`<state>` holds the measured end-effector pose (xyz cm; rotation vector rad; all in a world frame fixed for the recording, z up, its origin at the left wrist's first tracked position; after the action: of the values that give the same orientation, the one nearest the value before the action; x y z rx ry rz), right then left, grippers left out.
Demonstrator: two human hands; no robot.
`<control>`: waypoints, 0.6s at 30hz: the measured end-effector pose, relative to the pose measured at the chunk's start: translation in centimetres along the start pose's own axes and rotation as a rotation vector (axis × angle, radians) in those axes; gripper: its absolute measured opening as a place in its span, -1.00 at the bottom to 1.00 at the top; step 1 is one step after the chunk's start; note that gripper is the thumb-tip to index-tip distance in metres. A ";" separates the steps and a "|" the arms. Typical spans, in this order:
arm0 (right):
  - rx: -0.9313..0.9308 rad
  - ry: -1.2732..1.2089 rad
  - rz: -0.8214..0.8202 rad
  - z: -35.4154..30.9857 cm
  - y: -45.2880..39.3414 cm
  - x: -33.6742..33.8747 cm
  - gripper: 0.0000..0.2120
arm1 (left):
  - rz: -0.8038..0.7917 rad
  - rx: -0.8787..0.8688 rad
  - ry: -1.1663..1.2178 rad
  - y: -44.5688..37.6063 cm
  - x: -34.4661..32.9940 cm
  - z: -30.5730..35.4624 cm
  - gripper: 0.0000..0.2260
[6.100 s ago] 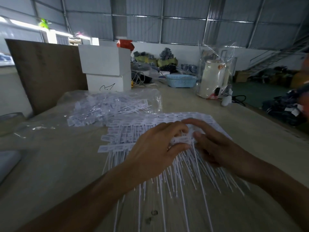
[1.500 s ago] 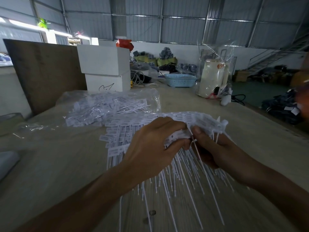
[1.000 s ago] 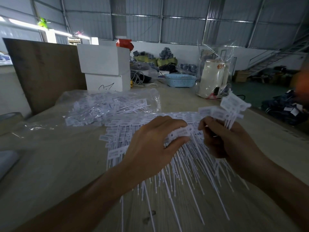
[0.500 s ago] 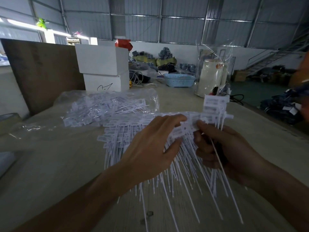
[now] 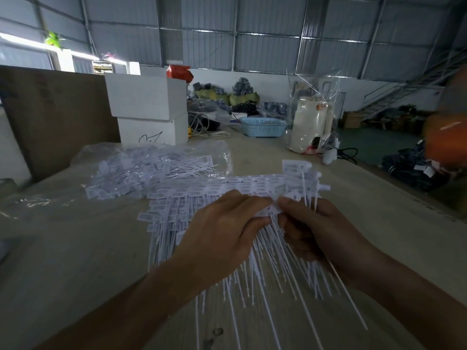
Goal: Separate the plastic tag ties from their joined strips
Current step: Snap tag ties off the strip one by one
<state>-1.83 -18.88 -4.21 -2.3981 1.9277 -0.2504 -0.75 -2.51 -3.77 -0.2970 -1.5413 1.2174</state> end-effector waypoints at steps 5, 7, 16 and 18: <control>0.131 0.069 -0.059 -0.5 0.1 0.0 -0.66 | -0.128 0.174 0.278 -0.5 -0.3 -0.7 -0.81; 0.146 0.077 -0.071 -0.4 0.2 0.0 -0.66 | -0.183 0.187 0.328 -0.7 -0.4 -0.8 -0.81; 0.181 0.088 -0.111 -0.4 0.3 0.1 -0.64 | -0.235 0.149 0.445 -1.1 -0.3 -0.8 -0.83; 0.199 0.161 -0.108 -0.3 0.3 0.2 -0.59 | -0.247 0.189 0.514 -1.0 -0.5 -0.9 -0.84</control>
<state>-2.16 -19.16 -3.90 -2.4171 1.7388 -0.6274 0.59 -2.80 -3.41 -0.2606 -0.9799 0.9863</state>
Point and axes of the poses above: each hand's wrist, its own y-axis away from the middle knuckle, its own x-axis out of the back of the hand, z = x × y, the point moved 4 cm from there along -y, towards the middle knuckle, and after that the axes turned 2 degrees about -z, right-handed, at the moved point
